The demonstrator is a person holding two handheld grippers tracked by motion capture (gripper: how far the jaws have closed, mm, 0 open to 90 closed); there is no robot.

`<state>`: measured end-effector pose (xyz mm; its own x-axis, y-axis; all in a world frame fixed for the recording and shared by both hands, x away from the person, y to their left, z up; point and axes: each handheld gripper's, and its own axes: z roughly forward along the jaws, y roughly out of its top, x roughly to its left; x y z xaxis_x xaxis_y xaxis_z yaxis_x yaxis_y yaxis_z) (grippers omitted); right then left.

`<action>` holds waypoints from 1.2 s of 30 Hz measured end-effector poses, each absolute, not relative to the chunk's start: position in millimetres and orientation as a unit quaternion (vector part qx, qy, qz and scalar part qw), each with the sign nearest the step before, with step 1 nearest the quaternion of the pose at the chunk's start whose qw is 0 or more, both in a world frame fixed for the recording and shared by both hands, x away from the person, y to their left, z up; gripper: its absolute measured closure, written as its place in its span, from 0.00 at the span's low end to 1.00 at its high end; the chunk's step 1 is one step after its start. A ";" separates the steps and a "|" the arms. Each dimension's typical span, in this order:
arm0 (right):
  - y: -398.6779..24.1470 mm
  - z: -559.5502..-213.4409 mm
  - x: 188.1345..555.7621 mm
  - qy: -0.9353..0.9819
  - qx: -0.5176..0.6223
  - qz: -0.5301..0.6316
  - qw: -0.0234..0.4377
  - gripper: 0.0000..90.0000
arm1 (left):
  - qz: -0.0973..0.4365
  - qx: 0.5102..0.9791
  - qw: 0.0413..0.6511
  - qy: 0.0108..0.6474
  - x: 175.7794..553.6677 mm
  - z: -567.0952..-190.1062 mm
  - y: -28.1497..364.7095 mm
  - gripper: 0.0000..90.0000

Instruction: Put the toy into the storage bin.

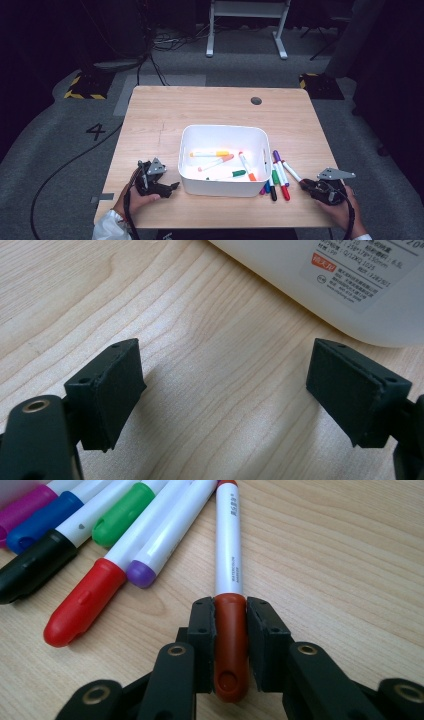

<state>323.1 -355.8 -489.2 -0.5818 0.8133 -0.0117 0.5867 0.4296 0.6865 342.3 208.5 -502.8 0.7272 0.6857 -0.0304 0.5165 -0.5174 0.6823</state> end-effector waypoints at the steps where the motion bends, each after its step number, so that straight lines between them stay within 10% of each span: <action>1: -356.9 -489.5 323.6 0.825 0.426 0.332 0.170 0.83 | 0.122 0.862 0.346 0.349 342.3 -502.8 208.5 0.17; 22: -378.0 -416.3 329.8 0.788 0.393 0.425 0.211 0.84 | 0.122 0.862 0.346 0.348 342.3 -502.8 208.5 0.17; 36: -294.1 -344.0 352.7 0.827 0.257 0.456 0.203 0.84 | 0.121 0.863 0.346 0.348 342.3 -502.7 208.6 0.17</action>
